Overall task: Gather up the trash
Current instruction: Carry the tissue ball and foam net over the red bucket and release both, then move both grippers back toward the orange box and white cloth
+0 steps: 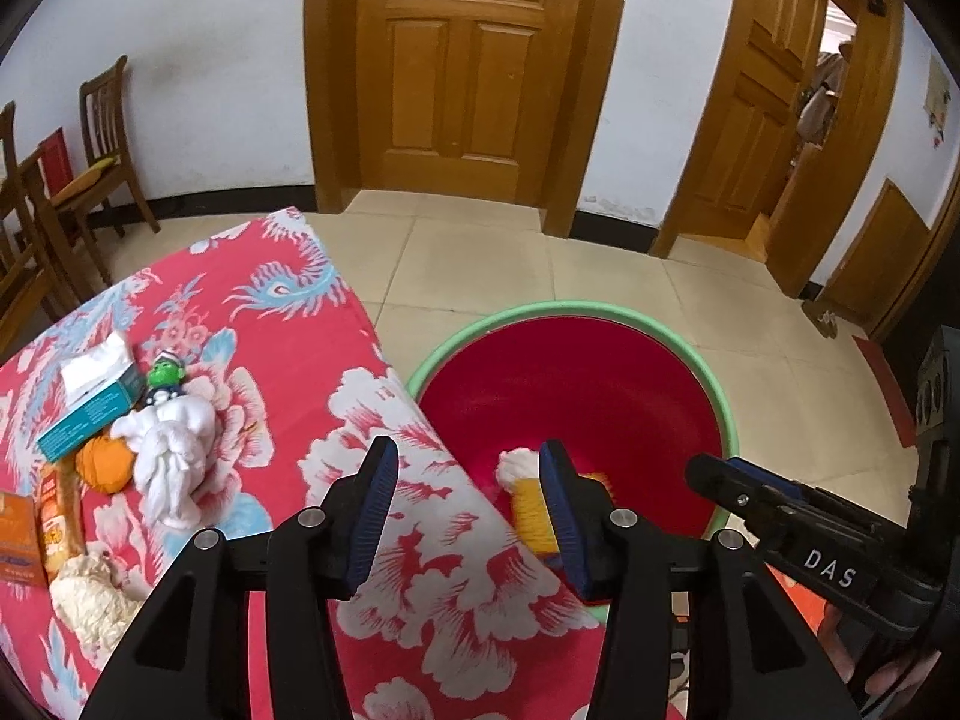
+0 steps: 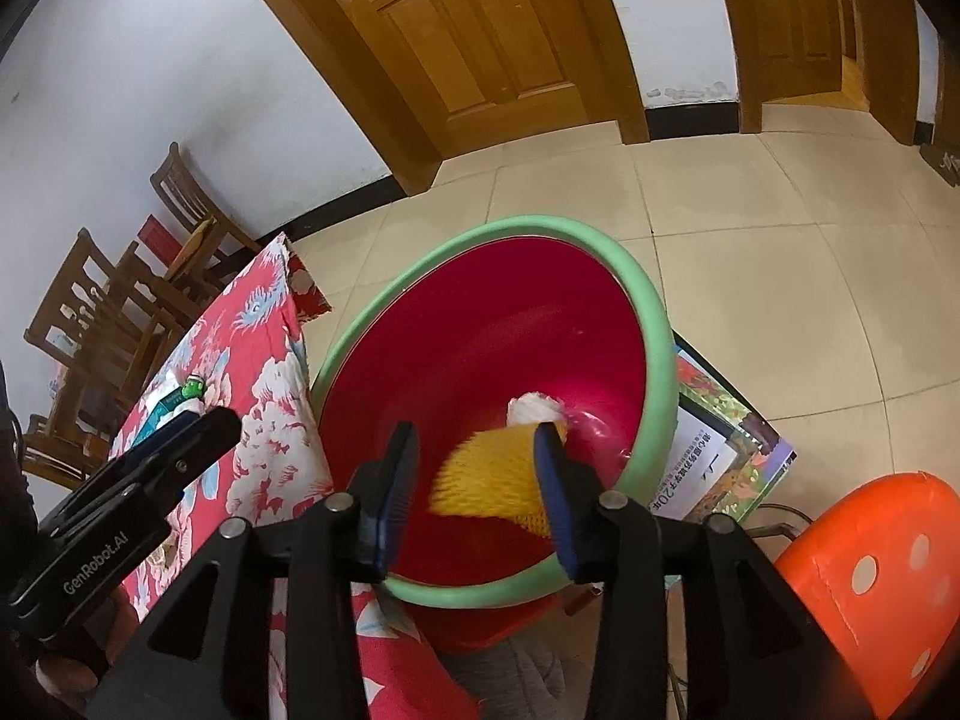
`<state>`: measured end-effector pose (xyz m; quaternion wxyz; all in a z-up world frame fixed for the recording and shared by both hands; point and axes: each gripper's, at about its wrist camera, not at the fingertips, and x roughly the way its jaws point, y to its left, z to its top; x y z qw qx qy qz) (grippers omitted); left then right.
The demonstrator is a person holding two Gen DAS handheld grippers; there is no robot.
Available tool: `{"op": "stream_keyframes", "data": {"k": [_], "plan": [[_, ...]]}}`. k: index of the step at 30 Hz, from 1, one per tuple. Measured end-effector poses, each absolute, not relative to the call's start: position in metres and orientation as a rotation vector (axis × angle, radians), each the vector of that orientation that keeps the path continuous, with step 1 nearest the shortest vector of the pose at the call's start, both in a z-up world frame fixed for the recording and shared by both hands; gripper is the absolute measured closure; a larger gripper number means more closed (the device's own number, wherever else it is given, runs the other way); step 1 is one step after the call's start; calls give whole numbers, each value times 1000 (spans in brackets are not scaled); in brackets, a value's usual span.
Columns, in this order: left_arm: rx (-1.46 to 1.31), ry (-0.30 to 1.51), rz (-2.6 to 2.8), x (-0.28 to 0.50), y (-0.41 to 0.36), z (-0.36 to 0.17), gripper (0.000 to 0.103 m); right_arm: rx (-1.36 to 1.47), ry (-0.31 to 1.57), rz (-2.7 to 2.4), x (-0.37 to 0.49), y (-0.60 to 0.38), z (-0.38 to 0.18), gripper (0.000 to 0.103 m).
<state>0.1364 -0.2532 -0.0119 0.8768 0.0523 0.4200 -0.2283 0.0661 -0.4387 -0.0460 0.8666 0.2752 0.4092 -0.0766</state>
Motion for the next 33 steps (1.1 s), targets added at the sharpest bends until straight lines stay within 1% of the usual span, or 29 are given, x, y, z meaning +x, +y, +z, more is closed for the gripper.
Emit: {"op": "stream_keyframes", "data": {"k": [6,7,9,12,23,33], "plan": [[81,873,-436,133,-232,-5,52,577,844,-151,64,-434,-40,52],[76,872,-424,132,-227,-3,52,575,841,-146,64,-431,-38,52],[66,869,-403,132,-218,-2,48,570,836,-136,64,-426,-35,51],[50,862,-368,130,-201,3,47,562,834,-120,66,-417,-31,48],[-9,836,-238,129,-139,14,43,518,839,-32,77,-375,-17,46],[-45,829,-140,125,-86,14,43,464,848,54,93,-329,-7,46]]}}
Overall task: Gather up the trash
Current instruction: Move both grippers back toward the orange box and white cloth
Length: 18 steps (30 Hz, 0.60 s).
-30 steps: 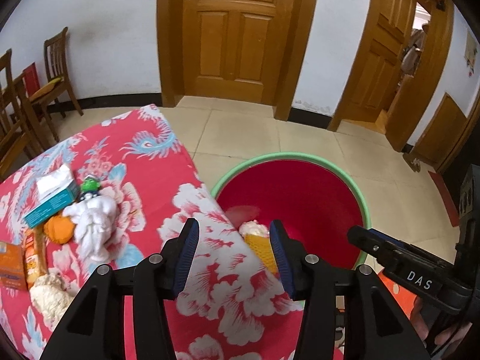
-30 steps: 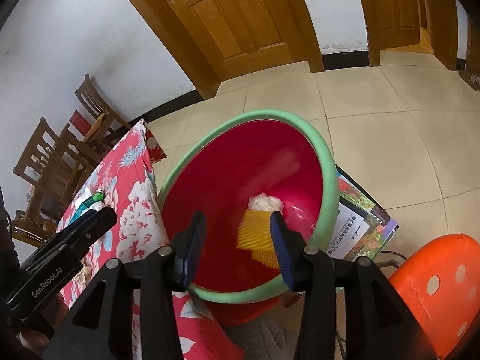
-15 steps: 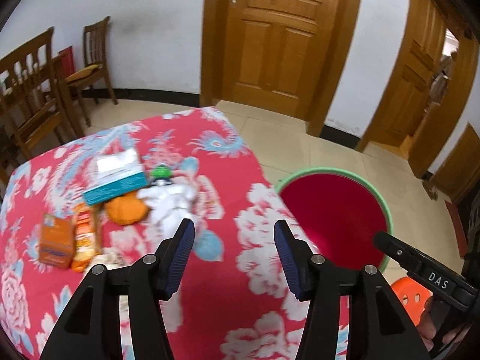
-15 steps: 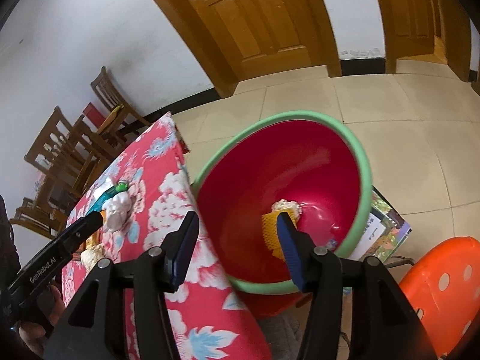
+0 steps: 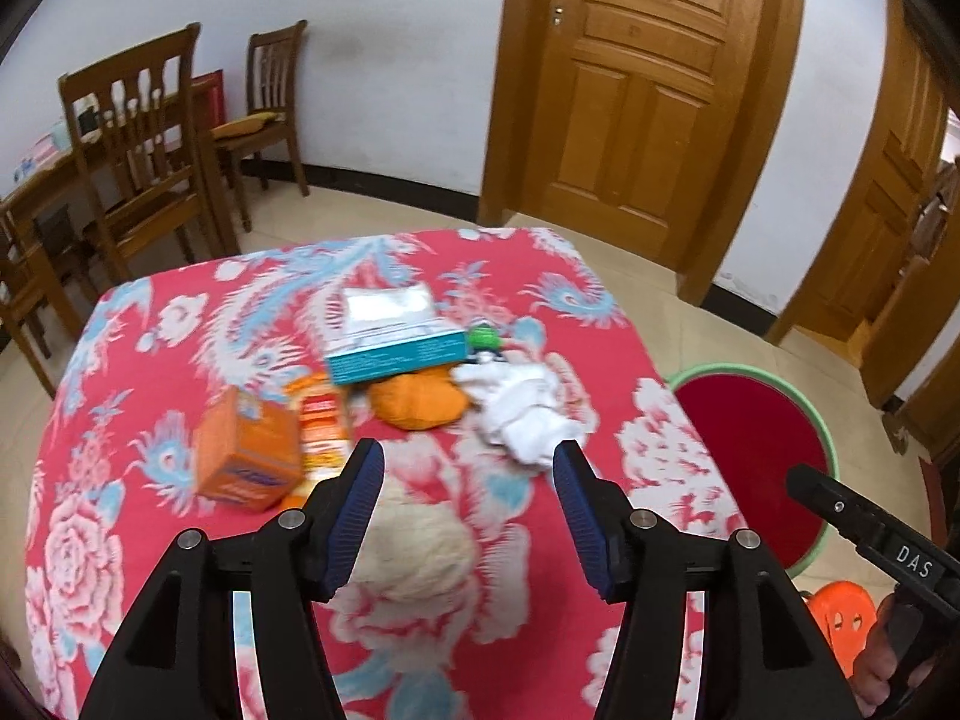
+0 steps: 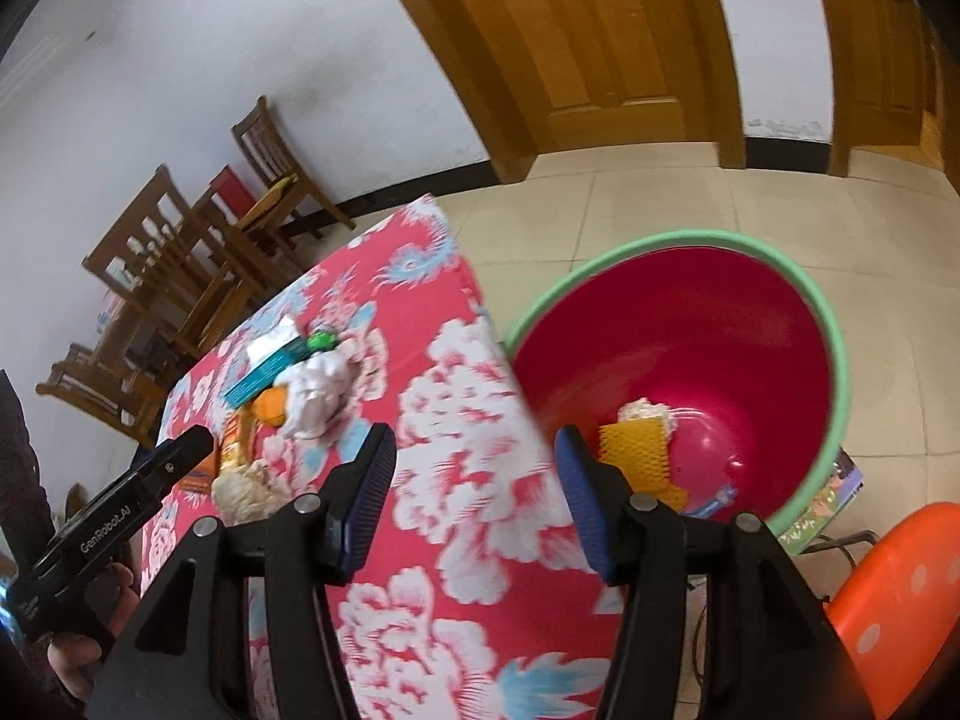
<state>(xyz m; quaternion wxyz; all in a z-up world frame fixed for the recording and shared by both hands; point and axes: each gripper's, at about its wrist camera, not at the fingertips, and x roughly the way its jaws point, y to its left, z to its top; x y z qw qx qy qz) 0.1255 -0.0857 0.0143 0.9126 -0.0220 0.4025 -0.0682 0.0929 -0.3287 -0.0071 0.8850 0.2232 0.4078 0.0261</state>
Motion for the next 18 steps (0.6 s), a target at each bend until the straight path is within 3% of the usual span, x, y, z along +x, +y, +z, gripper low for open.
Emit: {"op": "stream_keyframes", "data": {"k": [12,18], "plan": [[-118,818,-11,129,-19,13,38,393,882,118,119,-276,-6,45],[-152,831,52,136,7,4,37,365,915,137,137,-251,-13,38]]}}
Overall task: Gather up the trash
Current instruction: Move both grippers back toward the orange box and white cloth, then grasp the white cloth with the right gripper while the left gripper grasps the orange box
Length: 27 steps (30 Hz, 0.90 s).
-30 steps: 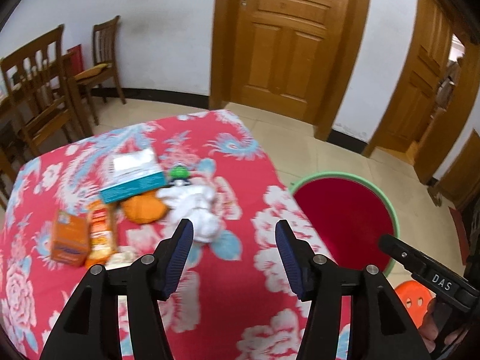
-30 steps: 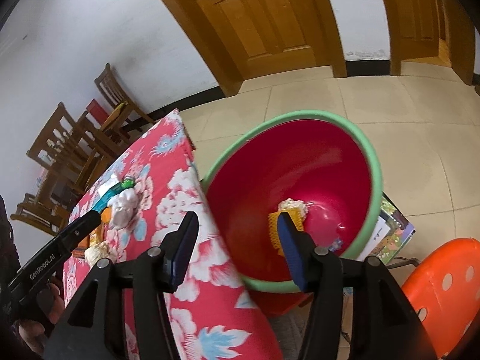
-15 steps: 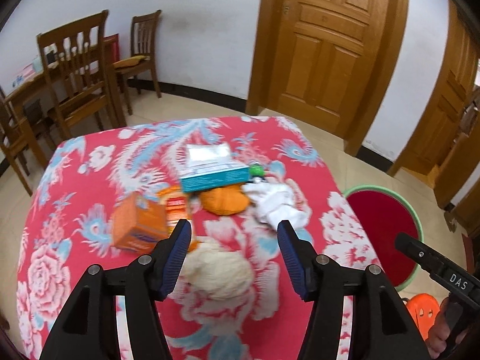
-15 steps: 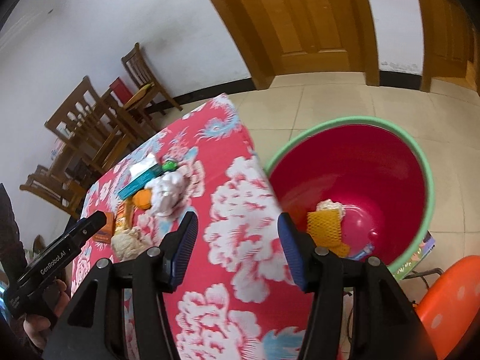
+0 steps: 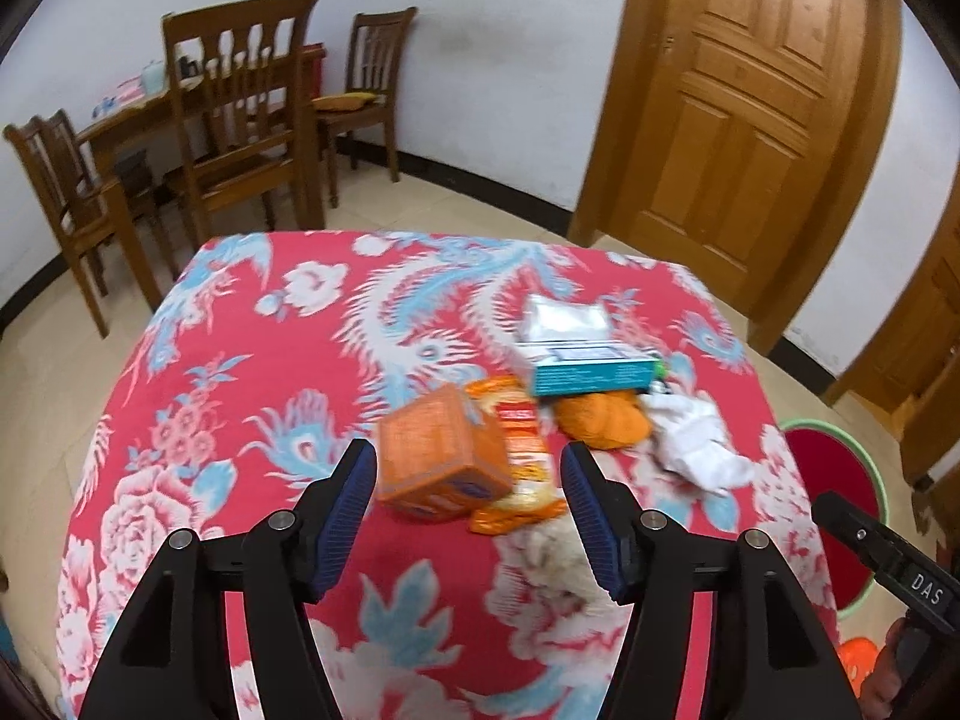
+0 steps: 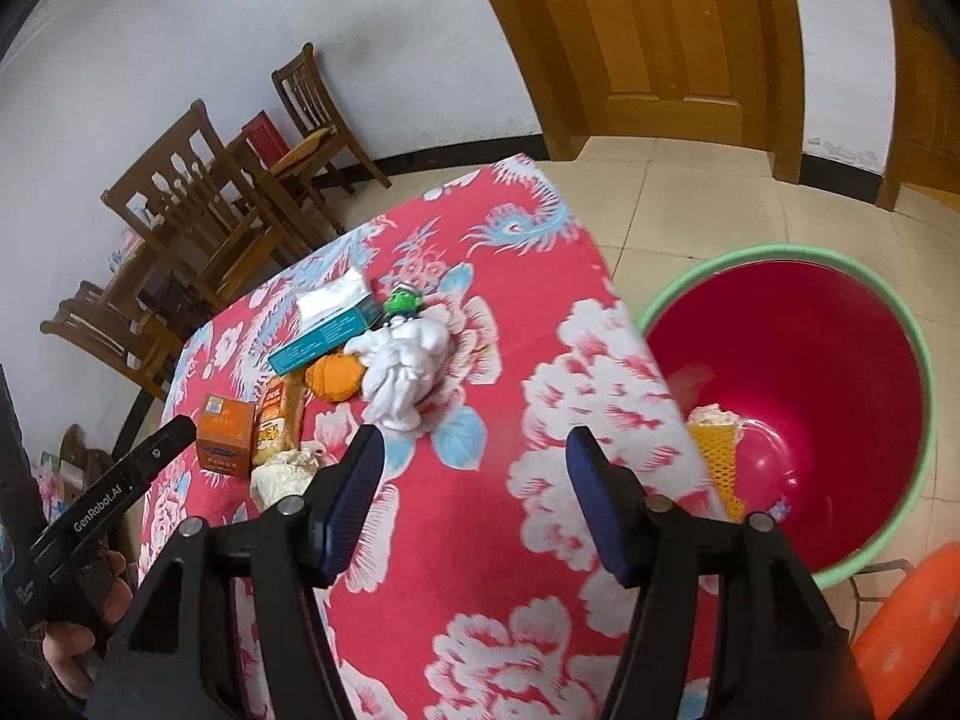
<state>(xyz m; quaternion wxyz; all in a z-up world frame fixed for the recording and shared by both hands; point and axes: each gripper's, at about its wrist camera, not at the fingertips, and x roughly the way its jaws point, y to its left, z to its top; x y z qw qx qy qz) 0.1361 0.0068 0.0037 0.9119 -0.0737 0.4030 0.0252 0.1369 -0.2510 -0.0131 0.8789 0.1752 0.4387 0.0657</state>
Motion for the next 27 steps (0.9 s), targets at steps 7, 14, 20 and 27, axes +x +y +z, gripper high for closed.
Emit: {"op": "stream_keyframes", "data": {"k": [7,14,20,27], "plan": [[-205,856,96,147,29,-12,33,320,953,157,157,-226,-23,38],[-255,876,71,157,34,-23,33,288,998,163,178,-208,-38,38],[-261,887,44,162,31,-29,33,250,1010,151,192,-196,-47,38],[-259,892,38,164,30,-34,33,221,1020,145,202,-189,-55,38]]}}
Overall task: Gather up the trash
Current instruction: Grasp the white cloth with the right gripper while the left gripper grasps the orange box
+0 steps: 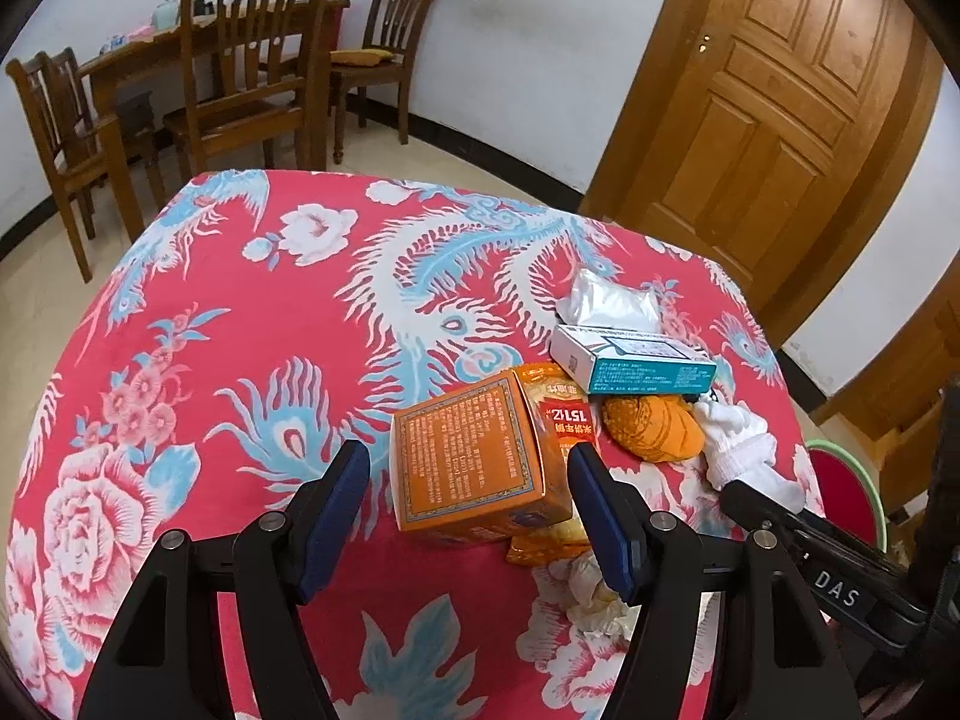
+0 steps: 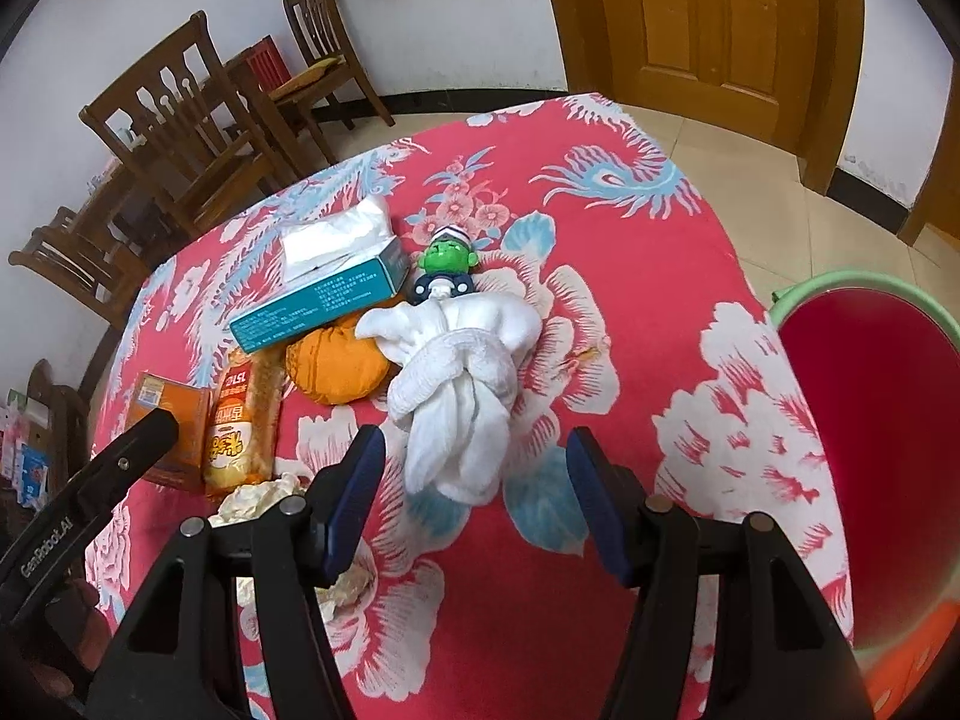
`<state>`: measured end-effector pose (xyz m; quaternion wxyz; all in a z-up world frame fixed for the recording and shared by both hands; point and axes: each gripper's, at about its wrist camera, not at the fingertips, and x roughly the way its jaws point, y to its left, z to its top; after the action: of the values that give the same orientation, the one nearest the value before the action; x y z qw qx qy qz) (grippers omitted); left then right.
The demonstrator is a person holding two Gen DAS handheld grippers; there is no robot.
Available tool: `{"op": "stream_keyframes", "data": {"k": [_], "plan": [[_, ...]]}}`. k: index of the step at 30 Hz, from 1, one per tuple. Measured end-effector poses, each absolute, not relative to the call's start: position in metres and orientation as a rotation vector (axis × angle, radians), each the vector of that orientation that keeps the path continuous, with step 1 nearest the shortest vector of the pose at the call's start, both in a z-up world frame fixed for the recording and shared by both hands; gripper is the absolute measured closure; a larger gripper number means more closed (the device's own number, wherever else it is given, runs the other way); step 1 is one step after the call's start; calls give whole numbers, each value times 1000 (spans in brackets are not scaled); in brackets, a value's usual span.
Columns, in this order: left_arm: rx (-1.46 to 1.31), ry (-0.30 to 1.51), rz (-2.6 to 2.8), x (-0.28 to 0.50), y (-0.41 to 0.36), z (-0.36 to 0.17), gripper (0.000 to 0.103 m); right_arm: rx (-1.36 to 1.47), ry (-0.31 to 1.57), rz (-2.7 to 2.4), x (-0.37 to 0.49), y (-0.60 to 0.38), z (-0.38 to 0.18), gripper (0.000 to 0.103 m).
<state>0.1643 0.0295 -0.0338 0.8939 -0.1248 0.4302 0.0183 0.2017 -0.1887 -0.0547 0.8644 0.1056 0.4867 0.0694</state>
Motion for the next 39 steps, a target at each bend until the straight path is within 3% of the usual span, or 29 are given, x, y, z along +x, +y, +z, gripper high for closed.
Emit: {"op": "stream_keyframes", "data": {"k": [4,8,15,18,39], "plan": [[-257,897,34,166,29,-36,33,211,1013,145,202,-187,-55,42],[-254,891,21,165,27,-36,40,197,1009,148,203,-185,-56,53],[-252,885,24,164,26,-36,41,175,1004,151,201,-183,-56,81],[-247,878,24,162,26,-34,41,169,990,153,199,-183,-54,87],[-206,800,-48,139,2,3,42,229,865,137,157,-216,-13,91]]}}
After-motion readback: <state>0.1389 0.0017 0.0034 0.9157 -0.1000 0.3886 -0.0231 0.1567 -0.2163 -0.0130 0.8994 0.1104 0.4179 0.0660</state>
